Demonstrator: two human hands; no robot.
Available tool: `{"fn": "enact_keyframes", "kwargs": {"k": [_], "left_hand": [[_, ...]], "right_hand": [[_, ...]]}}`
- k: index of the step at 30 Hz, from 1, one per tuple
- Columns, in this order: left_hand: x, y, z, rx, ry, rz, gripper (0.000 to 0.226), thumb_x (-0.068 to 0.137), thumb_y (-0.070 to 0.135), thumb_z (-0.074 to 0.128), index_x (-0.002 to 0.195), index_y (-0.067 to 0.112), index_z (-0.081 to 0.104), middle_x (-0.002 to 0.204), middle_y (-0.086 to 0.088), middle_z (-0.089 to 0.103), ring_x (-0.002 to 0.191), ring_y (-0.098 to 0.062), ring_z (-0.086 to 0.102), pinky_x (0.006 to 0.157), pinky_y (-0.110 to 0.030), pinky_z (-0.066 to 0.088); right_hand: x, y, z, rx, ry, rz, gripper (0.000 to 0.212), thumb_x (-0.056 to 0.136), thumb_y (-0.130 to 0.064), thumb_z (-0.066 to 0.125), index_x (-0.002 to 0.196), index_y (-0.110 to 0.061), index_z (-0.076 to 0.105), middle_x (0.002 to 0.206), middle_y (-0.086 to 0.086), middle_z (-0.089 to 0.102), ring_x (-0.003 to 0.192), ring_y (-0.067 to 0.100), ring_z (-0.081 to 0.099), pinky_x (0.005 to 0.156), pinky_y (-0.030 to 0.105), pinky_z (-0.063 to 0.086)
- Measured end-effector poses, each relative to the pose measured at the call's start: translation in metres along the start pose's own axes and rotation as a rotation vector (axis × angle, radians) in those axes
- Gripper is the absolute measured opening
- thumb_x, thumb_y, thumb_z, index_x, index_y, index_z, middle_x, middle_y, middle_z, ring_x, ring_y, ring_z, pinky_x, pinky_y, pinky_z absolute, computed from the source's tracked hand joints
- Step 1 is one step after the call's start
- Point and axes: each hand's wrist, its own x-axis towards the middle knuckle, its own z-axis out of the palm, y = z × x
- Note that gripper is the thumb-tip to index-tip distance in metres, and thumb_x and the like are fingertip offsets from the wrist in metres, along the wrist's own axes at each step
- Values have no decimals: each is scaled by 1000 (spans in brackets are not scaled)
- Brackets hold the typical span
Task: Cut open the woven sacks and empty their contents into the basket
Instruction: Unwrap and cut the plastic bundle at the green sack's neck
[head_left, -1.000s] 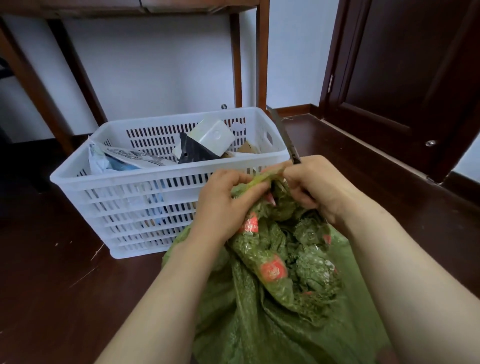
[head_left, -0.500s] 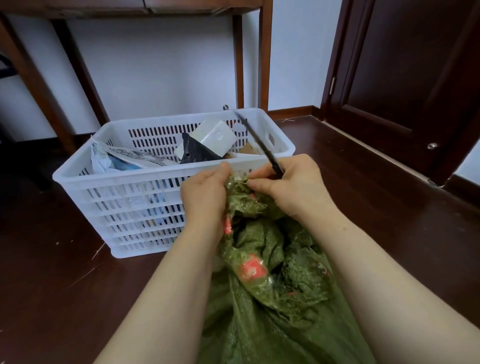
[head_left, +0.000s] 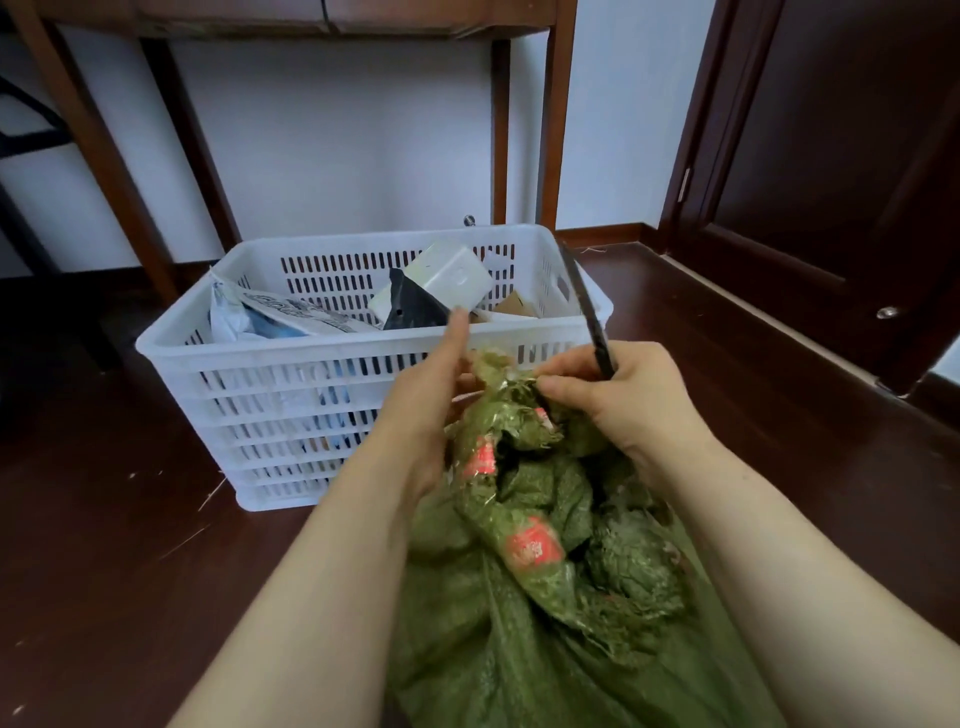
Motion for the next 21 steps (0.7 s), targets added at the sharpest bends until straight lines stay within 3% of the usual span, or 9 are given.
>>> {"fn": "enact_keyframes", "kwargs": {"k": [1, 3, 5, 8, 11, 14, 17, 19, 21], "left_hand": [[-3, 1, 0, 85, -71, 49, 35, 76, 52, 65, 84, 18, 71, 82, -2, 74, 77, -20, 70, 62, -27, 53], [-5, -3, 2, 152, -120, 122, 28, 71, 29, 76, 95, 17, 69, 95, -7, 74, 84, -23, 71, 71, -31, 58], [-1, -11, 6, 147, -69, 138, 34, 72, 9, 79, 103, 13, 64, 100, -12, 72, 88, -28, 71, 79, -39, 58], [5, -19, 10, 127, 70, 178, 33, 73, -4, 75, 102, 6, 61, 98, -17, 71, 87, -32, 70, 80, -44, 58], [10, -23, 8, 76, 186, 214, 28, 74, -7, 72, 93, 10, 61, 97, -18, 69, 89, -35, 69, 79, -47, 58], [13, -24, 9, 62, 228, 233, 32, 75, -4, 72, 94, 17, 58, 99, -15, 66, 88, -33, 68, 79, -48, 58], [13, -22, 11, 55, 227, 270, 30, 76, -3, 71, 94, 17, 58, 89, -9, 63, 78, -28, 65, 73, -44, 56], [13, -21, 12, 49, 210, 298, 27, 77, 0, 72, 95, 14, 58, 83, -6, 62, 74, -24, 62, 68, -38, 54], [11, -19, 12, -8, 175, 299, 23, 79, 2, 71, 95, 12, 58, 81, -6, 61, 69, -20, 61, 62, -32, 52]], "right_hand": [[1, 0, -5, 9, 16, 2, 11, 74, -5, 78, 73, -15, 74, 46, -15, 59, 49, -3, 55, 57, 19, 46], [1, 0, -10, 110, 11, 46, 8, 75, -2, 77, 77, -10, 73, 46, -12, 60, 42, -4, 53, 47, 11, 41], [1, -3, -11, 204, -10, 132, 9, 75, -1, 76, 83, -6, 73, 47, -7, 60, 33, -1, 47, 36, 9, 34], [3, -10, -17, 271, -31, 208, 25, 77, -1, 75, 101, -7, 67, 50, -4, 58, 26, 3, 31, 30, 11, 23], [5, -18, -26, 214, -9, 158, 22, 85, -14, 70, 102, -2, 63, 69, 7, 62, 28, 4, 30, 31, 12, 21], [1, -26, -27, 38, -35, 110, 36, 82, -40, 70, 92, -6, 64, 53, -9, 49, 31, 1, 33, 34, 15, 25], [-8, -37, -16, 53, -223, 308, 52, 81, -64, 56, 88, -12, 60, 61, -4, 47, 36, 5, 32, 31, 15, 21], [-11, -35, -7, 118, -295, 418, 41, 94, -53, 44, 89, -14, 56, 61, 0, 44, 35, 5, 29, 32, 14, 19], [-10, -28, 0, 83, -293, 395, 28, 102, -34, 36, 90, -15, 54, 61, 0, 42, 34, 6, 29, 32, 14, 20]]}}
